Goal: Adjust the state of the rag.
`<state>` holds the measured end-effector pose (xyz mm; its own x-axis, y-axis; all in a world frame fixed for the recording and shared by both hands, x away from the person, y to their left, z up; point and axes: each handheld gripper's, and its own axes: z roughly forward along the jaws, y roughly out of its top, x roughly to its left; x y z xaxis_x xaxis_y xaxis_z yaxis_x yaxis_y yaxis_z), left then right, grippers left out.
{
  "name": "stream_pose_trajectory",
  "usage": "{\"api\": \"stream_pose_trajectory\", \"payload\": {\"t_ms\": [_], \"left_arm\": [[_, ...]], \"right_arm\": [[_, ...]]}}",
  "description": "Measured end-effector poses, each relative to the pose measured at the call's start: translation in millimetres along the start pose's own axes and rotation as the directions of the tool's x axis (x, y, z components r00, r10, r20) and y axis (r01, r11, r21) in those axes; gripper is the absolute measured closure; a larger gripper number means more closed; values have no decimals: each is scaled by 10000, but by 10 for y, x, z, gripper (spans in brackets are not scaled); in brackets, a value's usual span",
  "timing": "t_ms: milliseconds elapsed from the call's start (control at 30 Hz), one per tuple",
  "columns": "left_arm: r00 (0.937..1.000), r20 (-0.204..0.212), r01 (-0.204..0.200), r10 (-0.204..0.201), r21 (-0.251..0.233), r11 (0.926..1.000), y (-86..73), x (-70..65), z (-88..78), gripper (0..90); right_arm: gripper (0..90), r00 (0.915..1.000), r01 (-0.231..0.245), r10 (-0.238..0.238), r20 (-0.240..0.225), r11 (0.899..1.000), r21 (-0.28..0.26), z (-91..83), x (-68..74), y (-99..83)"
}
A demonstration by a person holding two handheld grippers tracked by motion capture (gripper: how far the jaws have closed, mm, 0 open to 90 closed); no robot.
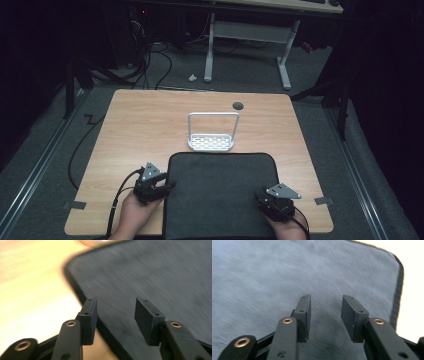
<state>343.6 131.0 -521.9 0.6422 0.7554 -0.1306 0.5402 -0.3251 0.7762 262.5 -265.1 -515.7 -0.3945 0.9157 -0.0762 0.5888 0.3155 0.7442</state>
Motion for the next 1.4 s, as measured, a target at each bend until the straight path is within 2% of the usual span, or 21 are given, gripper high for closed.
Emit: {"api": "stream_pose_trajectory", "payload": {"t_ms": [67, 200, 433, 467, 567, 600, 667, 700, 767, 800, 833, 867, 900, 933, 1000, 1033, 1167, 1200, 1267, 1367, 1400], "left_arm": [[9992, -205, 343, -344, -52, 9994, 74, 134, 70, 527], [9954, -374, 884, -882, 50, 9961, 251, 365, 301, 511], [9930, -637, 1019, -999, 288, 9944, 397, 439, 562, 530], [9928, -654, 1022, -1004, 249, 9944, 408, 432, 583, 570], [9937, -554, 992, -979, 212, 9948, 402, 428, 591, 645], [9952, -493, 857, -847, 180, 9962, 389, 420, 593, 698], [9948, -149, 1014, -1012, 138, 9948, 373, 441, 594, 786], [9919, 121, 1264, -1265, 106, 9919, 361, 473, 590, 834], [9869, 360, 1571, -1574, 107, 9875, 353, 511, 586, 837], [9848, 447, 1673, -1676, 104, 9859, 351, 524, 585, 838], [9857, 428, 1629, -1632, 112, 9866, 351, 520, 584, 838], [9860, 408, 1616, -1619, 100, 9868, 351, 517, 584, 838], [9860, 408, 1616, -1619, 100, 9868, 351, 517, 584, 838], [9855, 411, 1646, -1649, 100, 9863, 349, 518, 582, 838], [9845, 417, 1702, -1704, 87, 9854, 346, 520, 579, 837], [9841, 428, 1720, -1722, 81, 9851, 343, 523, 577, 837], [9827, 443, 1797, -1799, 86, 9837, 339, 531, 572, 835], [9828, 441, 1793, -1795, 88, 9838, 339, 531, 571, 835], [9817, 484, 1841, -1843, 89, 9829, 338, 536, 571, 835], [9806, 511, 1890, -1892, 86, 9819, 337, 538, 571, 835], [9806, 504, 1891, -1893, 86, 9819, 337, 536, 571, 834]], "right_arm": [[592, 9999, 59, -60, -110, 9999, -114, -1, 35, 20], [605, 9972, 462, -504, -557, 9962, -737, -11, 267, 127], [577, 9876, 914, -1023, -1188, 9914, -933, 21, 554, 203], [564, 9822, 1109, -1242, -1407, 9889, -990, 30, 669, 245], [548, 9761, 1210, -1385, -1673, 9865, -1108, 33, 769, 288], [543, 9723, 1313, -1510, -1782, 9844, -1173, 34, 839, 311], [529, 9600, 1441, -1712, -2217, 9806, -1330, 45, 1018, 352], [518, 9441, 1760, -2062, -2571, 9750, -1357, 64, 1227, 379], [514, 9414, 1762, -2058, -2673, 9757, -1303, 66, 1273, 385], [515, 9331, 1814, -2122, -2902, 9748, -1296, 77, 1361, 398], [515, 9156, 1981, -2331, -3275, 9705, -1372, 94, 1575, 408], [511, 9097, 2110, -2458, -3346, 9678, -1374, 102, 1646, 409], [511, 9097, 2110, -2458, -3346, 9678, -1374, 102, 1646, 409], [509, 9018, 2246, -2583, -3465, 9651, -1348, 111, 1732, 409], [497, 8774, 2590, -2942, -3790, 9554, -1419, 166, 1973, 397], [497, 8774, 2590, -2942, -3790, 9554, -1419, 166, 1973, 397], [478, 8476, 2845, -3093, -4313, 9508, -1227, 300, 2221, 368], [478, 8476, 2845, -3093, -4313, 9508, -1227, 300, 2221, 368], [465, 8389, 2855, -3058, -4502, 9515, -1143, 331, 2284, 364], [447, 8404, 2859, -3021, -4499, 9524, -1055, 386, 2326, 341], [449, 8445, 2849, -2980, -4449, 9535, -979, 400, 2331, 328]]}}
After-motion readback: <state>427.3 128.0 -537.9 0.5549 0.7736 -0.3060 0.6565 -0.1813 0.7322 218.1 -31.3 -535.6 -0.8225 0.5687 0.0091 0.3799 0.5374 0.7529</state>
